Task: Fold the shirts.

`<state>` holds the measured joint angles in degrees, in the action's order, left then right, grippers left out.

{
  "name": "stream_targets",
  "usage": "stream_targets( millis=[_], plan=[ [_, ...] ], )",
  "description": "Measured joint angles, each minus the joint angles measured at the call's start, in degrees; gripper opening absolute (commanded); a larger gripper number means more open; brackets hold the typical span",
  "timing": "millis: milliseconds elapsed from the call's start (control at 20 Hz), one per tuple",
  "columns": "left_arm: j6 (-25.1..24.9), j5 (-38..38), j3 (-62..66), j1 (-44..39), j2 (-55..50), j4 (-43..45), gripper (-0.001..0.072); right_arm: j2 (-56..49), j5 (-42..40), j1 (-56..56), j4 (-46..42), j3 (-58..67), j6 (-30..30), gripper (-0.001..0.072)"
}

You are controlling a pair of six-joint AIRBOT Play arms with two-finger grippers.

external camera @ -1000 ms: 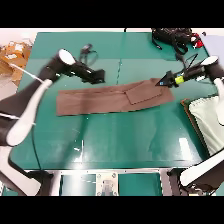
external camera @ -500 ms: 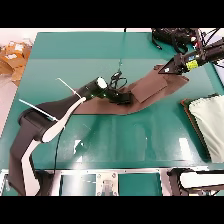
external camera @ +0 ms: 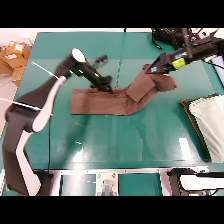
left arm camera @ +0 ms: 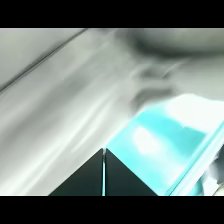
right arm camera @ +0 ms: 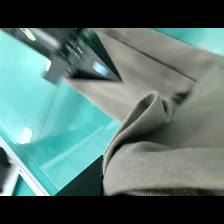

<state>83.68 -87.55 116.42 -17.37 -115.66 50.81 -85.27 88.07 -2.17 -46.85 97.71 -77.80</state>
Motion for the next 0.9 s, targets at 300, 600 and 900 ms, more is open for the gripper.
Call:
stream_targets(
  millis=[300,600,900],
  plan=[
    [1.3,-7.4,2.5,10.3,9.4,18.8,0.0024,-5.0,-19.3,-19.0,0.5,0.0,-5.6,0.0045],
    [-1.2,-7.1,2.1,18.0,16.3,25.8,0.0024,-19.6,-45.5,-37.0,8.3,1.9,-6.8,0.0522],
    [-3.2,-7.0,0.6,22.0,17.9,27.2,0.0024,-17.2,-36.6,-26.9,8.1,3.2,-6.9,0.0522]
  ],
)
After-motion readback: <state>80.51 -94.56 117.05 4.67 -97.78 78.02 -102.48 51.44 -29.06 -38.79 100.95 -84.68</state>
